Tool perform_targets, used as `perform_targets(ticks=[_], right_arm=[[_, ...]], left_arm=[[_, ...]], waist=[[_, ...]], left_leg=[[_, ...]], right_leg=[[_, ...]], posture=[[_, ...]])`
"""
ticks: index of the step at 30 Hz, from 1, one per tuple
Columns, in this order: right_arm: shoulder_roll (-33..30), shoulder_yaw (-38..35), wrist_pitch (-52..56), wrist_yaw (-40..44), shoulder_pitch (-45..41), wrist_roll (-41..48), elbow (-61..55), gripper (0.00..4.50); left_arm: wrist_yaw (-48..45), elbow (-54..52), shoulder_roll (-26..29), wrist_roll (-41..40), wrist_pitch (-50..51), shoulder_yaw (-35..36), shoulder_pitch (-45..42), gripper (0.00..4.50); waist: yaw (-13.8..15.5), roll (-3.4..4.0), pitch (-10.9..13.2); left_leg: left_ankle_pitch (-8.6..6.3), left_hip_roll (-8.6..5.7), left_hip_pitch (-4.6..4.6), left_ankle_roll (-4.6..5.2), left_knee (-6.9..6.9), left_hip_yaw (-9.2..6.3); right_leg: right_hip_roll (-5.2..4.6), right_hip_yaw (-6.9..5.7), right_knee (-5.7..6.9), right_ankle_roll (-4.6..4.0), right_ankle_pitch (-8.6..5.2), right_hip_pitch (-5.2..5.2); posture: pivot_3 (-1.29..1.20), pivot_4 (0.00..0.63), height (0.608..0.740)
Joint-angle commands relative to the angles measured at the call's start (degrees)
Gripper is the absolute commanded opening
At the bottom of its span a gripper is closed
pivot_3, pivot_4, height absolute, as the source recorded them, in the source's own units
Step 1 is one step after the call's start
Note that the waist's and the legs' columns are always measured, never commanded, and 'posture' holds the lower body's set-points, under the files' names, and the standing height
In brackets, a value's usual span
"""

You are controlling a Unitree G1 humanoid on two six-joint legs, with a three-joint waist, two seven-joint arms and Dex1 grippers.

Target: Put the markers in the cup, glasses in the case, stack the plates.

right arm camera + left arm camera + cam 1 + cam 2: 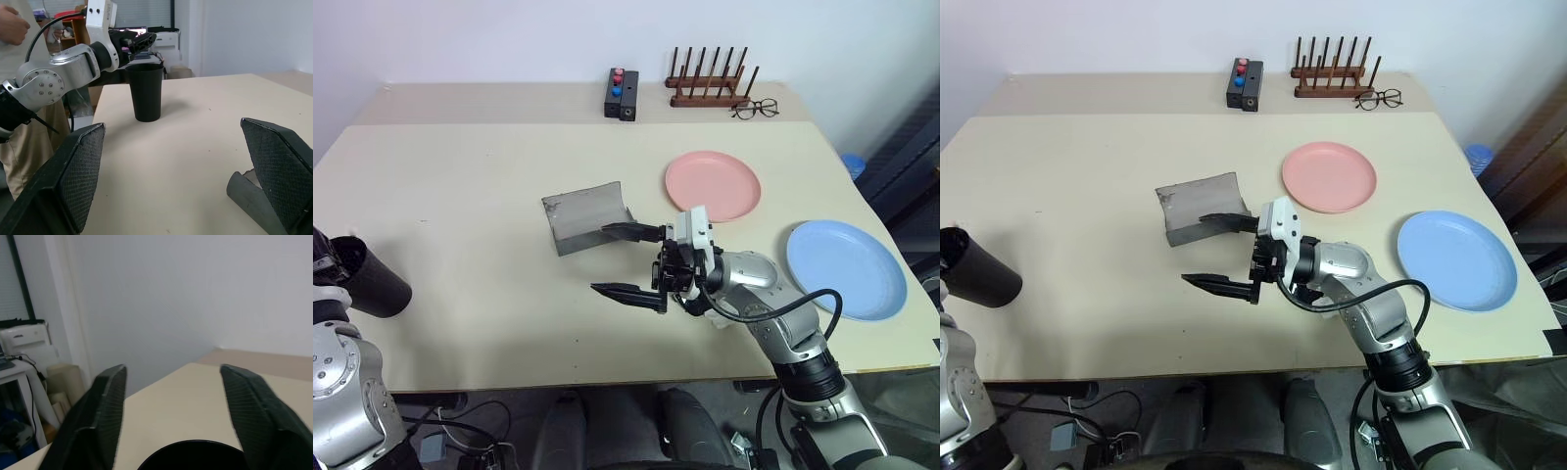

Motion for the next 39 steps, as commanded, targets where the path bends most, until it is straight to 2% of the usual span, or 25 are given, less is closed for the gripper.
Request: perform_targets(ticks=[1, 4, 6, 9, 10, 11, 15, 20, 25, 31, 35, 38, 39], right_arm=[[0.1, -0.2, -0.8, 0.2, 0.0, 0.3, -2.1, 4.5], [-0.2, -0.4, -0.7, 0.1, 0.0, 0.0, -1.9, 4.5], [-0.6, -1.0, -0.8, -0.2, -0.2, -0.3, -1.3, 4.5], [-1.1, -1.5, -0.9, -0.4, -0.6, -0.7, -0.4, 4.5], [-1.1, -1.6, -0.9, -0.5, -0.7, -0.8, -0.2, 4.5], [-1.2, -1.7, -0.9, -0.5, -0.8, -0.9, -0.1, 4.5], [-1.6, -1.8, -1.1, -0.6, -0.7, -1.4, 0.0, 4.5], [-1.7, -1.8, -1.3, -1.6, -0.2, -2.0, -0.7, 4.5], [-3.5, -1.4, -1.0, -2.0, 1.5, -3.1, -3.3, 4.5], [-10.3, -1.8, 0.4, 0.7, 2.7, -4.1, -6.9, 4.5], [-14.6, -4.1, 1.8, -0.6, 3.5, -5.0, -8.1, 4.5], [-19.0, -6.6, 3.3, -2.6, 5.2, -7.8, -7.8, 4.5], [-20.0, -7.5, 3.2, -3.1, 5.9, -8.5, -7.5, 4.5]], left_arm=[[0.4, -1.3, 0.4, 0.5, -0.6, -0.4, -0.4, 3.07], [-1.5, -2.2, 2.5, -0.6, 1.2, -2.5, -2.3, 3.07], [-7.0, -2.5, 6.4, -4.0, 7.1, -7.6, -5.2, 3.07], [-15.0, -1.2, 12.7, -9.0, 18.8, -15.2, -8.7, 3.96], [-16.8, -0.7, 14.2, -10.4, 21.6, -16.8, -9.7, 4.41], [-21.4, 0.1, 17.5, -11.3, 24.0, -20.6, -10.8, 4.47], [-34.5, 7.6, 25.2, -15.2, 31.2, -30.1, -17.5, 4.47], [-46.8, 18.8, 28.2, -15.3, 31.3, -38.9, -28.1, 4.47], [-61.5, 27.3, 29.3, -11.8, 26.8, -50.2, -35.0, 4.47], [-69.1, 37.9, 28.7, -4.8, 23.2, -58.5, -42.5, 4.47], [-72.2, 41.9, 27.3, -2.1, 20.0, -60.2, -45.3, 4.47], [-74.6, 42.6, 26.4, -1.5, 18.4, -60.4, -45.5, 3.67], [-75.3, 42.3, 26.3, -1.5, 18.3, -60.3, -45.3, 3.18]], waist=[[0.0, 0.0, 0.0], [0.2, -0.01, 0.0], [0.5, -0.02, 0.0], [0.5, -0.02, 0.0], [0.3, -0.02, 0.0], [0.2, -0.01, 0.0], [-0.1, 0.07, 0.0], [-0.1, 0.11, 0.1], [0.0, 0.13, 0.1], [-0.1, 0.14, 0.1], [0.0, 0.15, 0.1], [0.1, 0.14, 0.1], [0.1, 0.14, 0.1]], left_leg=[[0.0, 0.0, 0.0, 0.0, 0.0, 0.0], [0.0, 0.0, 0.0, 0.0, 0.0, 0.0], [0.0, 0.0, 0.0, 0.0, 0.01, 0.0], [0.0, -0.01, -0.01, -0.01, 0.03, 0.02], [0.0, -0.01, -0.01, 0.0, 0.02, 0.04], [0.0, -0.01, -0.01, 0.0, 0.0, 0.05], [0.0, 0.01, -0.06, 0.0, -0.15, 0.03], [0.0, 0.03, -0.12, 0.01, -0.19, 0.03], [0.0, 0.02, -0.21, 0.01, -0.19, 0.04], [0.01, 0.03, -0.33, 0.02, -0.12, 0.04], [0.01, 0.03, -0.38, 0.03, -0.1, 0.03], [0.01, 0.02, -0.47, 0.03, -0.08, 0.03], [0.01, 0.02, -0.51, 0.03, -0.07, 0.03]], right_leg=[[0.0, 0.0, 0.0, 0.0, 0.0, 0.0], [0.0, 0.0, 0.0, 0.0, 0.0, 0.0], [0.0, -0.01, 0.0, 0.0, 0.0, 0.01], [-0.02, 0.0, -0.04, -0.04, 0.02, 0.0], [-0.03, 0.0, -0.08, -0.04, 0.02, 0.0], [-0.03, 0.0, -0.08, -0.04, 0.02, 0.02], [0.0, 0.0, -0.06, -0.02, 0.02, -0.13], [0.07, 0.02, 0.04, 0.01, 0.02, -0.32], [0.05, 0.03, 0.01, 0.05, 0.01, -0.34], [0.06, 0.03, 0.03, 0.05, 0.01, -0.44], [0.06, 0.03, 0.03, 0.05, 0.0, -0.45], [0.05, 0.03, 0.03, 0.07, 0.0, -0.51], [0.05, 0.02, 0.03, 0.09, 0.02, -0.53]], posture=[[0.0, 0.15, 0.74], [0.0, 0.15, 0.74], [0.0, 0.15, 0.74], [0.0, 0.15, 0.74], [0.0, 0.15, 0.74], [0.0, 0.15, 0.74], [0.0, 0.15, 0.74], [0.0, 0.15, 0.74], [0.0, 0.15, 0.74], [0.0, 0.15, 0.74], [0.0, 0.15, 0.74], [0.0, 0.15, 0.74], [0.0, 0.15, 0.74]])
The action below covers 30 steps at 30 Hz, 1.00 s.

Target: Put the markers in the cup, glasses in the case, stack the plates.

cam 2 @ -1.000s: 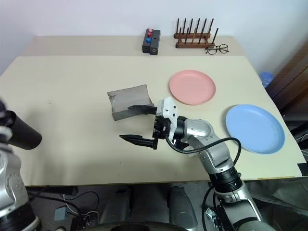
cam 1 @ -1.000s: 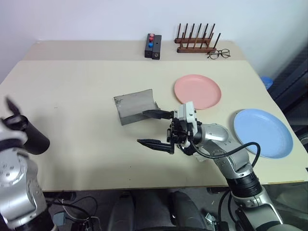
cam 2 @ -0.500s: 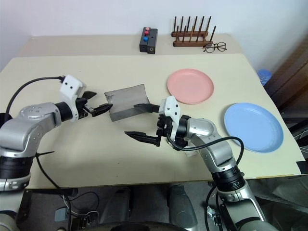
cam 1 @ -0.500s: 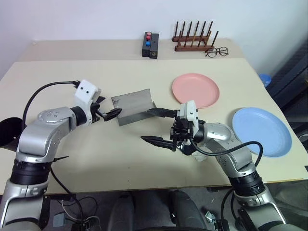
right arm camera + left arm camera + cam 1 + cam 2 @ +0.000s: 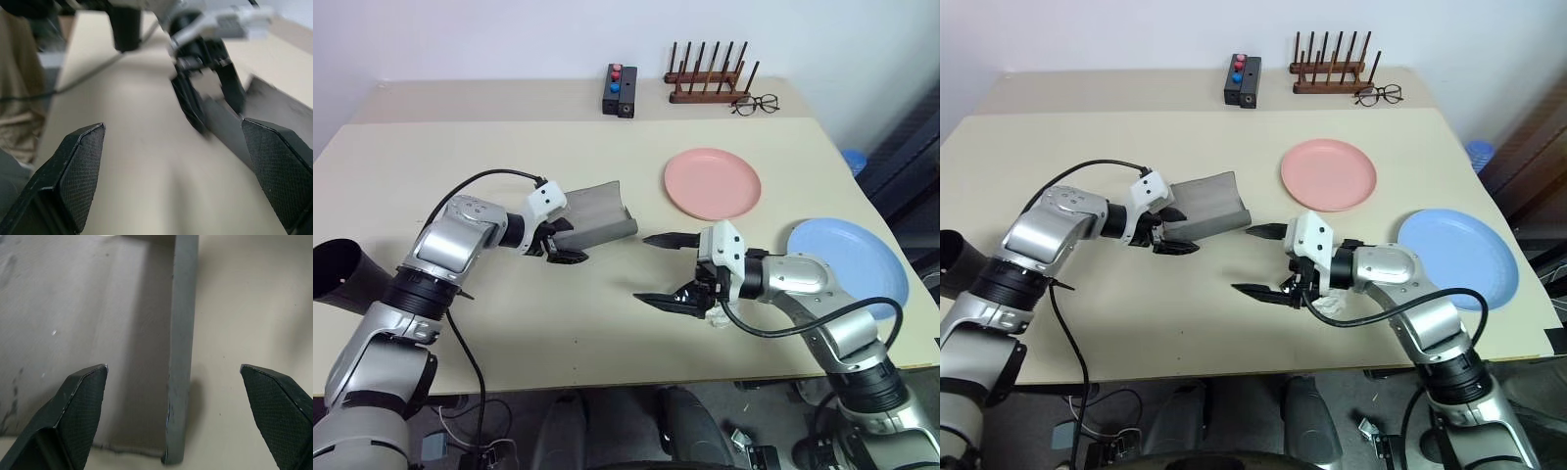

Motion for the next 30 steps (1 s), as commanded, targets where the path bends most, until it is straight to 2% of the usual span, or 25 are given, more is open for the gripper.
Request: perform_targets(ticks=[1, 6, 7, 13, 19, 30], right_arm=[[-3.9, -4.7, 0.8, -2.0, 1.8, -2.2, -1.2, 4.5], [-6.6, -9.5, 1.7, -2.5, 4.1, -1.4, -0.1, 4.5], [-7.3, -10.3, 1.4, -2.2, 4.6, -1.7, 0.3, 4.5], [-9.3, -12.9, -0.5, -0.2, 6.8, -1.8, 3.0, 4.5], [-10.0, -13.7, -2.6, 2.1, 7.8, -1.9, 5.0, 4.5], [-9.8, -11.7, -1.7, 2.7, 5.8, -2.1, 5.2, 4.5]], left_arm=[[-3.4, -1.4, 0.0, 0.5, -1.7, 0.4, -0.5, 2.68], [-6.5, -4.0, 0.8, 1.3, -2.5, 0.3, 1.3, 0.27], [-7.2, -4.5, 1.2, 1.5, -3.1, 0.2, 1.9, 0.06], [-11.6, -8.1, 3.8, 1.5, -7.2, 0.9, 5.4, 0.06], [-17.5, -13.8, 9.8, 1.9, -10.6, 1.0, 9.9, 0.06], [-16.0, -22.5, 12.6, 0.3, -6.8, 2.7, 16.5, 0.06]], waist=[[0.1, 0.0, 0.0], [-0.1, 0.0, 0.0], [-0.1, 0.0, 0.0], [0.0, 0.0, 0.0], [-0.2, 0.01, 0.0], [0.0, 0.02, 0.0]], left_leg=[[0.0, 0.0, -0.07, 0.0, 0.03, -0.01], [0.0, 0.0, -0.12, 0.01, 0.06, -0.01], [0.0, 0.0, -0.11, 0.02, 0.06, -0.02], [0.0, 0.0, -0.1, 0.02, 0.1, -0.01], [0.0, 0.0, -0.1, 0.02, 0.1, -0.01], [0.0, 0.0, -0.09, 0.03, 0.16, -0.01]], right_leg=[[0.0, 0.0, 0.0, 0.05, 0.03, -0.06], [0.0, 0.0, 0.01, 0.11, 0.06, -0.1], [0.01, 0.0, 0.02, 0.11, 0.07, -0.1], [0.0, 0.0, 0.06, 0.09, 0.06, -0.08], [0.0, 0.01, 0.07, 0.04, 0.02, -0.08], [-0.02, 0.01, 0.09, -0.04, -0.02, -0.06]], posture=[[0.0, 0.15, 0.74], [0.0, 0.15, 0.74], [0.0, 0.15, 0.74], [0.0, 0.15, 0.74], [0.0, 0.15, 0.74], [0.0, 0.15, 0.74]])
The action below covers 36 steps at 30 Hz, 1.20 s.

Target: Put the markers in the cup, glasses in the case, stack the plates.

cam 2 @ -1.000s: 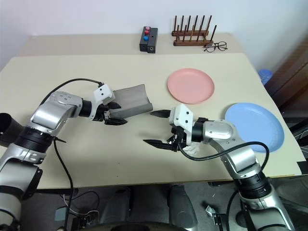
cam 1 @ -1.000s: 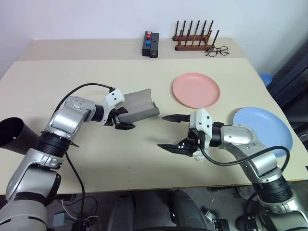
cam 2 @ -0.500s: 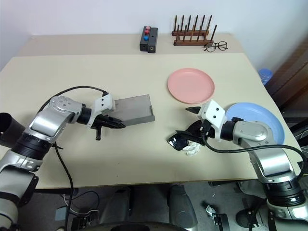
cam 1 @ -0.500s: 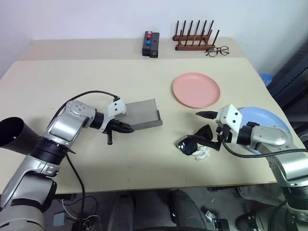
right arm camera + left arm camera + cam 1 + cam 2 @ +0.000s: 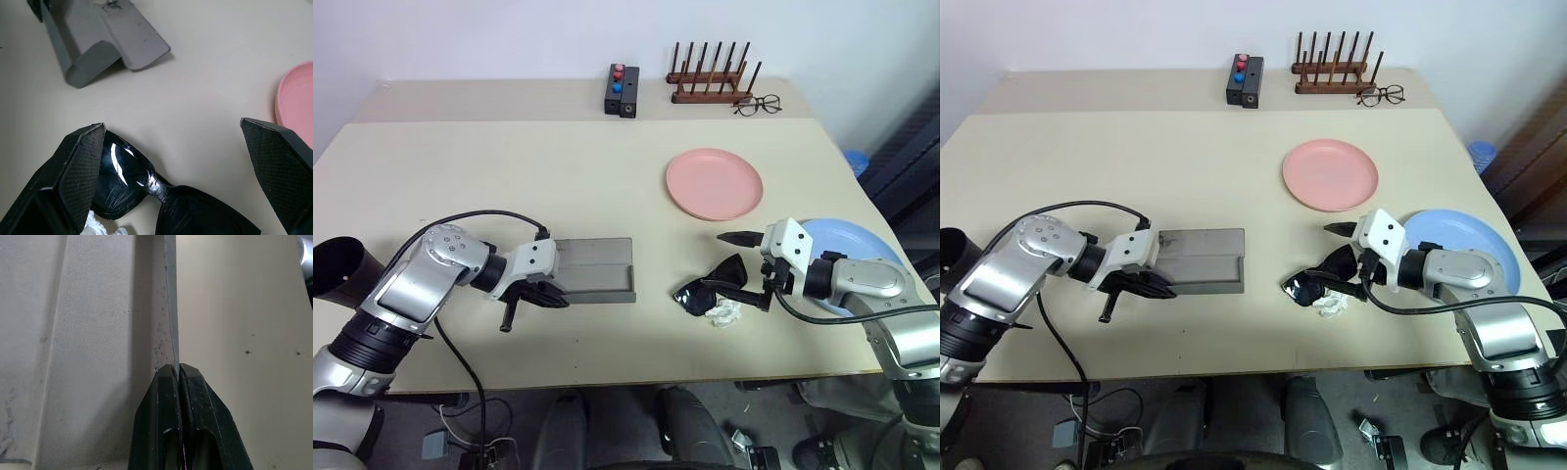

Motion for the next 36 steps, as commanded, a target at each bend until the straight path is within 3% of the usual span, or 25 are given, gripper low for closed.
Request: perform_targets(ticks=[1, 2, 4, 8, 16, 24, 36], right_arm=[[-0.5, -0.1, 0.3, 0.4, -1.2, 0.2, -1.1, 4.5], [-0.6, 0.0, 0.4, 0.5, -1.3, 0.1, -1.1, 4.5], [-1.2, 0.7, 0.4, 1.1, -1.9, -0.5, -0.7, 4.5], [-2.1, 1.6, -0.2, 2.1, -3.6, -1.9, 0.4, 4.5], [-6.3, 4.7, -13.1, 3.0, -6.3, -13.0, 3.7, 4.5], [-9.2, 9.2, -29.9, 0.0, -5.8, -27.1, 5.7, 4.5], [-8.7, 11.6, -38.6, -7.6, -5.9, -40.7, 7.9, 4.5]], left_arm=[[0.5, -2.7, 0.7, -0.5, 1.7, 1.3, 1.0, 0.06], [0.6, -3.0, 0.7, -0.3, 1.8, 1.4, 1.3, 0.06], [1.1, -3.6, 0.7, -0.2, 2.1, 1.6, 1.8, 0.6], [1.9, -4.0, 0.7, 0.2, 0.8, 2.5, 2.5, 2.34], [7.1, -10.7, -2.0, -9.5, 8.1, 12.6, 1.8, 2.34], [14.3, -21.7, -2.1, -14.4, 13.5, 18.5, 13.2, 2.34], [27.6, -32.9, -7.3, -20.2, 19.5, 22.2, 25.6, 2.34]], waist=[[0.0, 0.0, 0.0], [0.0, 0.0, 0.0], [0.0, 0.01, 0.0], [0.0, 0.01, 0.0], [0.0, 0.02, 0.0], [-0.2, 0.09, 0.0], [0.0, 0.11, 0.0]], left_leg=[[0.0, 0.0, 0.0, 0.0, 0.0, 0.0], [0.0, 0.0, 0.0, 0.0, 0.0, 0.0], [0.0, 0.0, 0.0, 0.0, 0.0, 0.0], [0.0, 0.0, 0.0, 0.0, 0.01, 0.0], [0.0, -0.01, -0.02, 0.0, 0.07, 0.0], [-0.01, 0.0, 0.16, 0.02, 0.04, 0.03], [-0.02, -0.02, 0.27, 0.03, 0.7, 0.05]], right_leg=[[0.0, 0.0, 0.0, 0.0, 0.0, 0.0], [0.0, 0.0, 0.0, 0.0, 0.0, 0.0], [0.0, 0.0, 0.0, 0.0, 0.0, 0.0], [0.0, 0.0, 0.03, 0.0, 0.0, 0.0], [-0.01, 0.0, 0.06, 0.02, 0.01, 0.0], [-0.01, 0.03, 0.34, 0.17, 0.01, -0.03], [-0.03, 0.11, 0.72, -0.03, -0.08, 0.19]], posture=[[0.0, 0.15, 0.74], [0.0, 0.15, 0.74], [0.0, 0.15, 0.74], [0.0, 0.15, 0.74], [0.0, 0.15, 0.74], [0.0, 0.15, 0.74], [0.0, 0.15, 0.74]])
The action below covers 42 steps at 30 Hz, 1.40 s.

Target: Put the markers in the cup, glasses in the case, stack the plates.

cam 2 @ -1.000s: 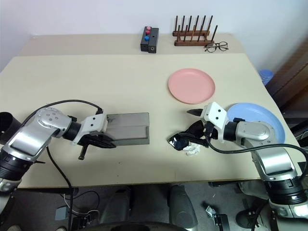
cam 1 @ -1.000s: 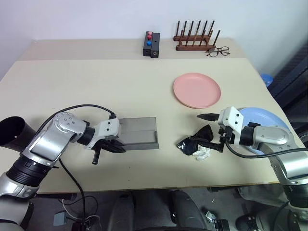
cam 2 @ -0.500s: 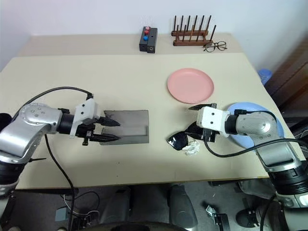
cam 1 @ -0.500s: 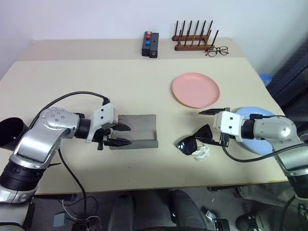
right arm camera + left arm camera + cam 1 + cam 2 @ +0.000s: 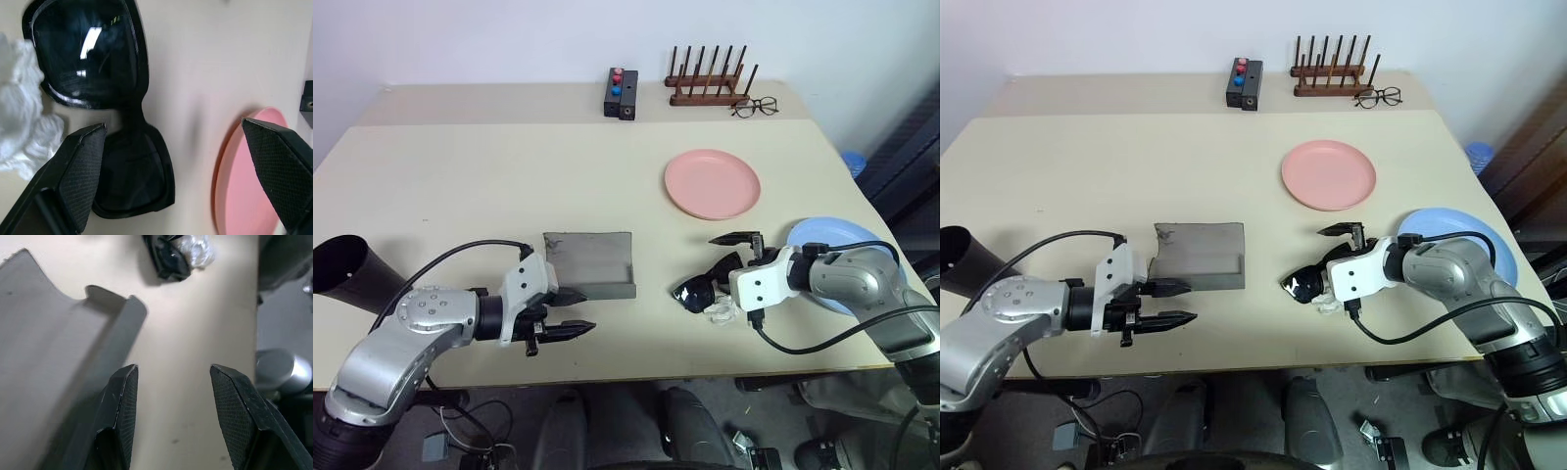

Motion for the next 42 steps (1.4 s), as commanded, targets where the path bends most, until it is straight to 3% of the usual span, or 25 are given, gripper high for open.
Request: perform_targets(ticks=[1, 9, 12, 18, 42], right_arm=[[-0.1, -0.3, -1.4, -1.5, -0.5, -1.8, -0.7, 4.5], [1.2, 1.4, -2.1, -2.1, -0.5, -3.8, -1.2, 4.5], [1.7, 1.8, -2.2, -2.4, -0.5, -4.4, -1.0, 3.65], [2.0, 2.4, -2.1, -2.8, -0.8, -4.7, -0.5, 0.61], [4.0, 4.2, 1.0, 2.7, -3.8, -3.1, 0.5, 0.61]], left_arm=[[2.9, -2.6, -0.7, -2.3, 1.1, 2.6, 1.2, 2.34], [4.9, -2.5, -0.4, -4.3, 0.9, 2.5, 2.4, 2.34], [5.1, -2.4, -0.3, -4.7, 0.7, 2.6, 2.5, 2.43], [5.7, -1.9, -0.4, -5.2, 0.0, 2.5, 2.4, 2.43], [6.9, -2.4, -0.6, -5.1, -1.0, 2.2, 3.6, 2.43]], waist=[[0.0, 0.0, 0.0], [-0.1, 0.0, 0.0], [-0.1, 0.0, 0.0], [-0.1, 0.0, 0.0], [-0.1, 0.0, 0.0]], left_leg=[[0.0, 0.0, 0.0, 0.0, 0.06, 0.0], [-0.01, 0.0, 0.04, 0.01, 0.12, 0.01], [-0.01, 0.0, 0.04, 0.01, 0.12, 0.01], [-0.01, -0.01, 0.04, 0.01, 0.12, 0.01], [-0.01, -0.01, 0.05, 0.01, 0.12, 0.01]], right_leg=[[0.0, 0.0, 0.01, -0.01, 0.01, 0.02], [-0.01, 0.01, 0.01, -0.05, 0.03, 0.08], [-0.01, 0.01, 0.01, -0.05, 0.03, 0.08], [-0.01, 0.01, 0.0, -0.05, 0.03, 0.08], [-0.02, 0.01, 0.0, -0.06, 0.03, 0.09]], posture=[[0.0, 0.15, 0.74], [0.0, 0.15, 0.74], [0.0, 0.15, 0.74], [0.0, 0.15, 0.74], [0.0, 0.15, 0.74]])
